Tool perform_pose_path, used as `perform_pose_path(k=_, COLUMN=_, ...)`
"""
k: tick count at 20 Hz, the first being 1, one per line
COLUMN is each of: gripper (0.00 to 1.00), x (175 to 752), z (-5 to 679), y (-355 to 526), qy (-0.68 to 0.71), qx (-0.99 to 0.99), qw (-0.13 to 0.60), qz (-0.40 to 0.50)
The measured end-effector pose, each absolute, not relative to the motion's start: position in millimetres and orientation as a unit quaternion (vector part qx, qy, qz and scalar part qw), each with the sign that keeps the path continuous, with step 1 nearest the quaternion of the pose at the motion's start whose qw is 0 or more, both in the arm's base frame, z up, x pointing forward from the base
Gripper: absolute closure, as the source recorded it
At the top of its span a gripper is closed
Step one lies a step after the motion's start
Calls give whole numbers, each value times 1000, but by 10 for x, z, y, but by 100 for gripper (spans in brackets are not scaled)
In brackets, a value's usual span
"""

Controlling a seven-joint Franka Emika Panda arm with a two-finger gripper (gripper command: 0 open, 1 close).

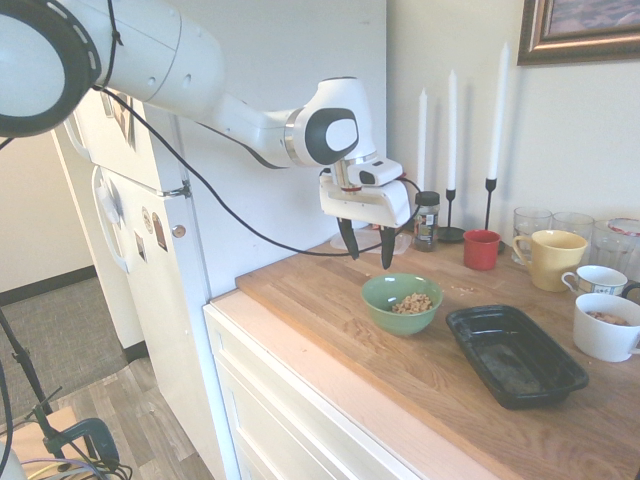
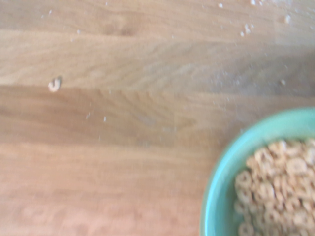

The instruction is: Pour the cereal into the box

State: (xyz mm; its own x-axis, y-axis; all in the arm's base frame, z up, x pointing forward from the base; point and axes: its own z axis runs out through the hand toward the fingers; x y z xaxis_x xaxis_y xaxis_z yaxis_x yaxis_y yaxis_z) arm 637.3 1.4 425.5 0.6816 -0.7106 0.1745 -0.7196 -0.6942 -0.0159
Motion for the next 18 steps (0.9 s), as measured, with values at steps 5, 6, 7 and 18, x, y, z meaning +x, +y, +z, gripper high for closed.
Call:
perform_pose_path(k=5, gripper=0, x=6583, z=3912, y=-110, qy=-402, qx=913, qw=38, qz=59)
perform_pose_path(k=6, gripper=0, x=6592, z=3838, y=-131, qy=-405, qx=912, qw=38, qz=53)
perform_pose_path(k=7, gripper=0, x=6596, z=3776, y=-142, qy=-407, qx=912, qw=38, qz=48)
perform_pose_path(k=18, gripper=0, x=6631, z=3269, y=-84, qy=-392, qx=917, qw=69, qz=29)
